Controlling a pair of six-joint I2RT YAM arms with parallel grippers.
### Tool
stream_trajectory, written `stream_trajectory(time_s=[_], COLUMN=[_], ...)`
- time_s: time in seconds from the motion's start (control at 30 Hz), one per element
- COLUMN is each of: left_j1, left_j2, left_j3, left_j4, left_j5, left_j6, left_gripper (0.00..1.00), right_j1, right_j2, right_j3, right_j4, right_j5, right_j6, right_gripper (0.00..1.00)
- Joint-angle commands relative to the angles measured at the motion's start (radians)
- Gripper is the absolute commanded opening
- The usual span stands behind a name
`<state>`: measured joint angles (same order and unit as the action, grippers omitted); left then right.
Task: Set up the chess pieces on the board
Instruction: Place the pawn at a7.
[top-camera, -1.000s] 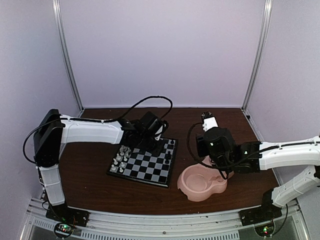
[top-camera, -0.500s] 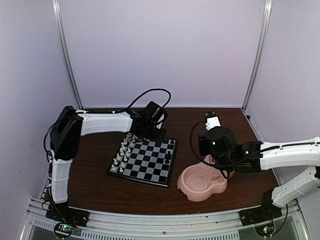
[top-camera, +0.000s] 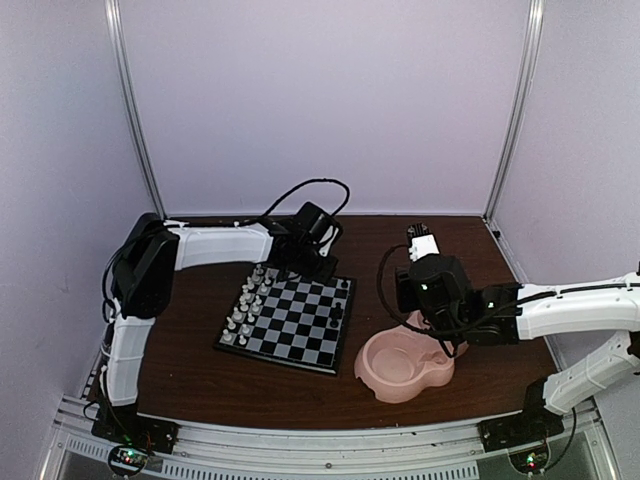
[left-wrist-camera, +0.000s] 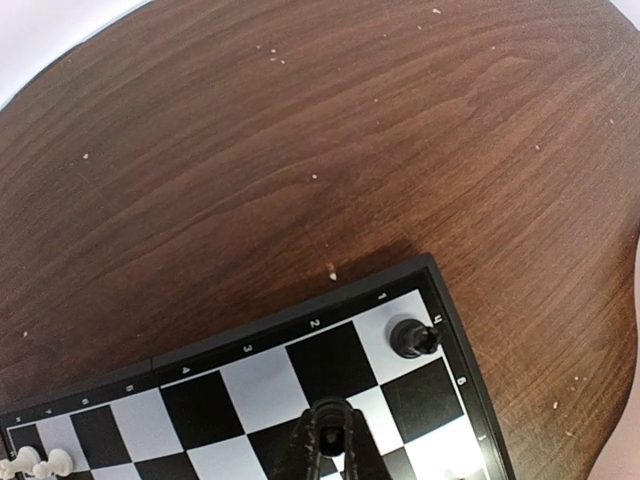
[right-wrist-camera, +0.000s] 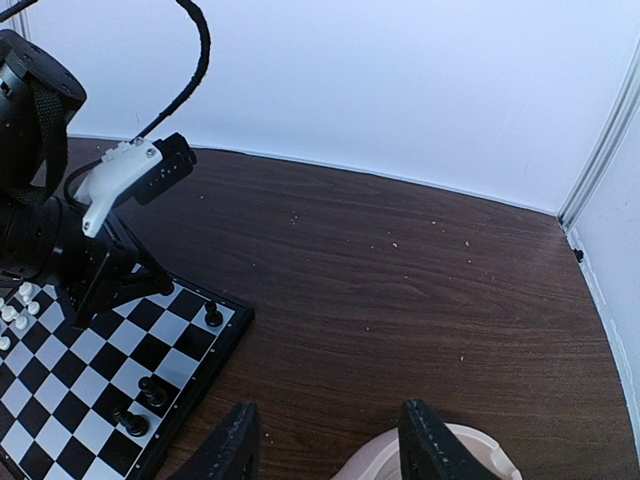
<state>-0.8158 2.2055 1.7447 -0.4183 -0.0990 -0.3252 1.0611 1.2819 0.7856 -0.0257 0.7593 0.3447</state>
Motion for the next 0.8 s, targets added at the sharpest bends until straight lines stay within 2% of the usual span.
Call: stream_trajectory(time_s=[0.0,0.77], left_j1=[0.013,0.023], left_j2=[0.043,0.118], left_j3=[0.035,0.072], left_j4=[0.018,0.032], left_j5=[0.033,0.068], left_j6=[0.023,0.035], left_gripper=[0.0,0.0], right_j1=[-0.006,-0.007], right_j2=[0.007,0.007], right_j3=[0.009,0.017], right_j4=[0.009,-0.002], right_j5=[-0.004,-0.017], right_j6=[0.004,0.002], right_gripper=[0.49,0.49])
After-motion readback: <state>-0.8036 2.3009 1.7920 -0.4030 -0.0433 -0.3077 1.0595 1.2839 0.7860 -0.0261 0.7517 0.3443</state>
